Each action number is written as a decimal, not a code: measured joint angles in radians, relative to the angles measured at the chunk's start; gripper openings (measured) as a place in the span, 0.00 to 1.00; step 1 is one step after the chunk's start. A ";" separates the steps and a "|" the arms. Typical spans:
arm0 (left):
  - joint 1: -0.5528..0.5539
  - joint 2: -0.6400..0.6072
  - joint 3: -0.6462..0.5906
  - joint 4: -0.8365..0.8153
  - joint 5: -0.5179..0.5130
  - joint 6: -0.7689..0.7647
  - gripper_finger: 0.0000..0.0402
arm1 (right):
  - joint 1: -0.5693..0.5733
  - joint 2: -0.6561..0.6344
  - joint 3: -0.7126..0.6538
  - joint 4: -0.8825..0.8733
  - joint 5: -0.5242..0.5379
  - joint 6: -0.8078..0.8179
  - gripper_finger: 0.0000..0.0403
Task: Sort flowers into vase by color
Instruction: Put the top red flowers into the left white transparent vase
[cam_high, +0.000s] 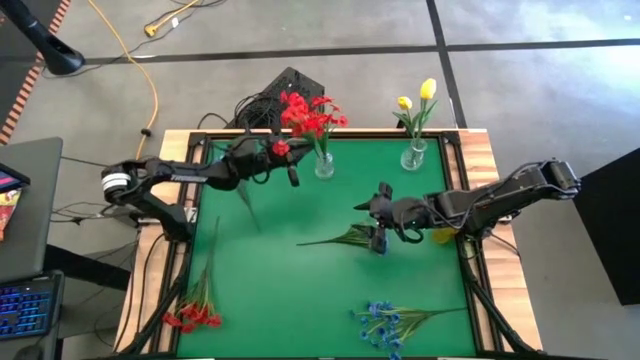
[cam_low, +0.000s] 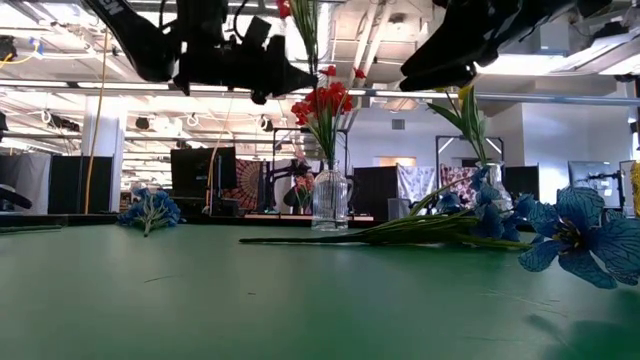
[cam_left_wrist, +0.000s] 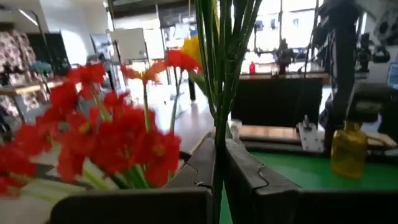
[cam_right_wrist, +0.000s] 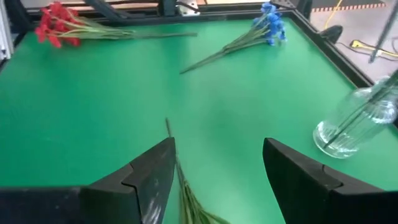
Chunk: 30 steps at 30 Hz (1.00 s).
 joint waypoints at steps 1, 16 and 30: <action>0.007 0.005 0.000 0.003 0.002 0.000 0.00 | -0.005 0.000 0.000 0.001 0.000 0.000 0.67; 0.030 0.144 0.135 -0.014 0.070 0.066 0.00 | -0.035 0.000 0.000 0.013 -0.003 0.000 0.67; 0.059 0.144 0.135 -0.071 0.055 0.064 0.00 | -0.036 0.000 0.000 0.013 -0.004 -0.026 0.67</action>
